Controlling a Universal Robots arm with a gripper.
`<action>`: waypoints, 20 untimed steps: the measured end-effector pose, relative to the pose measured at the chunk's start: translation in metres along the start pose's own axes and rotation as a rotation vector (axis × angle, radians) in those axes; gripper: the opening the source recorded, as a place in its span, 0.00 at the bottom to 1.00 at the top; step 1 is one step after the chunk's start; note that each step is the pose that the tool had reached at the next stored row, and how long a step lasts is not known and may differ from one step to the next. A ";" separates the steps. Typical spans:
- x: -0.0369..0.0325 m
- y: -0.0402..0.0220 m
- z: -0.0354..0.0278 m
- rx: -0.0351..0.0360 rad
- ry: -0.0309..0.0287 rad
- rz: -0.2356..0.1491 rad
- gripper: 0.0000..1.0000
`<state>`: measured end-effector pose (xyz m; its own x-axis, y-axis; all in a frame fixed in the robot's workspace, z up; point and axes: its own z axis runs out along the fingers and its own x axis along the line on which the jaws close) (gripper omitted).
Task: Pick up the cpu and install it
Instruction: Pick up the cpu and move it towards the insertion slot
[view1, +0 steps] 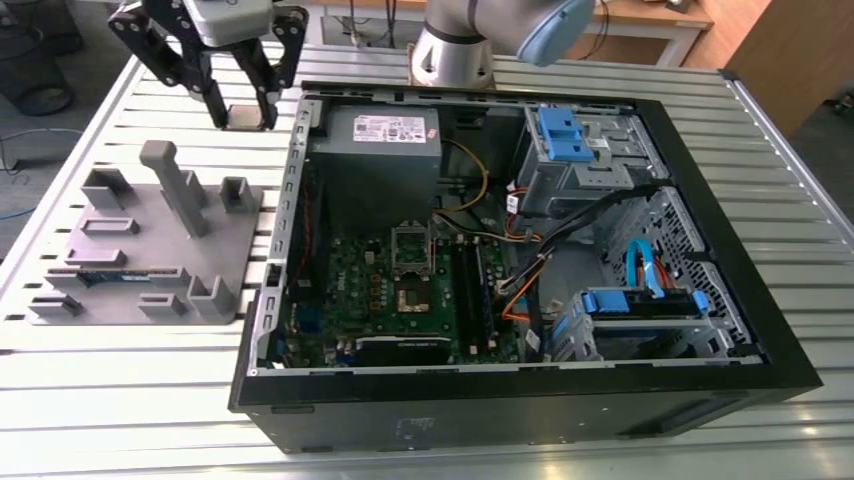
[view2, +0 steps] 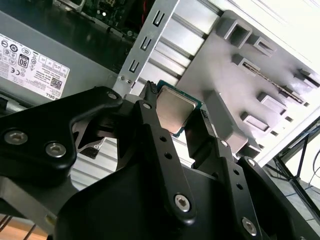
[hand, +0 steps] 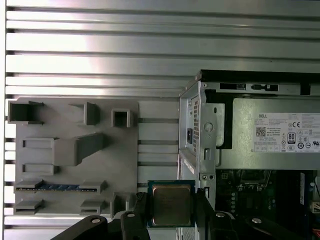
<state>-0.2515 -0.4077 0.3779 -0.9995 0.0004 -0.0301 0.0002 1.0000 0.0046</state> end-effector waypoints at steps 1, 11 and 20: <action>-0.0024 0.0000 0.0001 0.0000 0.0000 0.000 0.47; -0.0281 0.0000 0.0009 0.0000 0.0000 0.000 0.47; -0.0535 0.0000 0.0017 0.0000 0.0001 0.000 0.47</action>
<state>-0.1980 -0.4077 0.3778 -0.9995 0.0004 -0.0301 0.0003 1.0000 0.0046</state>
